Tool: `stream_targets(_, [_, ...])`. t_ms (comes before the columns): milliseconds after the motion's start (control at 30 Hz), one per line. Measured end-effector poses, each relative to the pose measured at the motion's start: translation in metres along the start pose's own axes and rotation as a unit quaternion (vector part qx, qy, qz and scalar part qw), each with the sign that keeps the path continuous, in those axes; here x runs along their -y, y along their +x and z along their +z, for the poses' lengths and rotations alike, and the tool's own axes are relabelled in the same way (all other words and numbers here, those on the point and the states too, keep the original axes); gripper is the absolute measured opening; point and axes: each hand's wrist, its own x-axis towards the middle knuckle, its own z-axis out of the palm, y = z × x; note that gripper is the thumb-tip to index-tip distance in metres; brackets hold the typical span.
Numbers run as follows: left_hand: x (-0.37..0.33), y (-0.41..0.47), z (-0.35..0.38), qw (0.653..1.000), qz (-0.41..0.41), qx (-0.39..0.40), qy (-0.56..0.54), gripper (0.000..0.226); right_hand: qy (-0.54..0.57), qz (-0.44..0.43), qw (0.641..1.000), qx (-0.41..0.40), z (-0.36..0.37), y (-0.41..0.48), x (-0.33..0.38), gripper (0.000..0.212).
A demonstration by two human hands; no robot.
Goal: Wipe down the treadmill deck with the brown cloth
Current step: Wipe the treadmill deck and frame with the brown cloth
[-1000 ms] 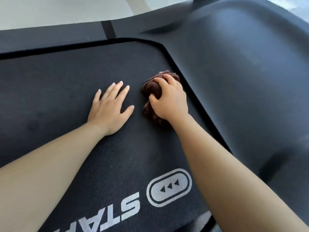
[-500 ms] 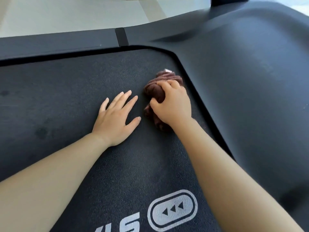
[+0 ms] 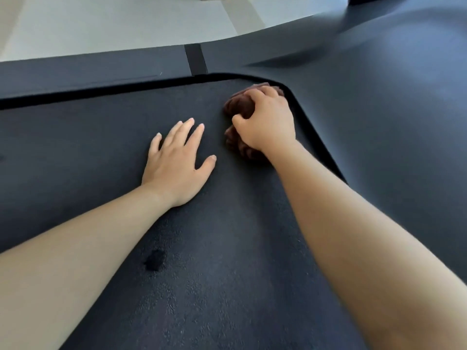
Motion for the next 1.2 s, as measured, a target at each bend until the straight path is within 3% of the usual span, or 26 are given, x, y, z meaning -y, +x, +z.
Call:
stream_targets(200, [0.002,0.002,0.001,1.0,0.006,0.0,-0.003,0.068,-0.016,0.007,1.0,0.002,0.001,0.015,0.002,0.055])
stream_targets(400, [0.003,0.001,-0.007,0.999,0.023,0.023,-0.04,0.061,-0.008,0.004,1.0,0.003,-0.013,-0.077,0.011,0.052])
stream_targets(533, [0.043,-0.016,-0.019,0.997,0.059,0.039,-0.034,0.053,0.002,-0.042,0.999,-0.01,-0.01,-0.131,0.021,0.053])
stream_targets(700, [0.073,-0.027,-0.021,1.0,0.01,0.004,-0.017,0.05,-0.024,-0.033,0.999,-0.002,0.001,-0.095,0.03,0.053])
stream_targets(967, [0.073,-0.023,-0.016,1.0,0.008,-0.004,-0.012,0.051,-0.032,-0.018,0.999,0.01,0.024,-0.015,0.052,0.056])
stream_targets(1200, [0.073,-0.025,-0.017,1.0,0.004,-0.011,-0.025,0.051,-0.034,-0.039,0.999,-0.004,0.018,-0.063,0.058,0.046])
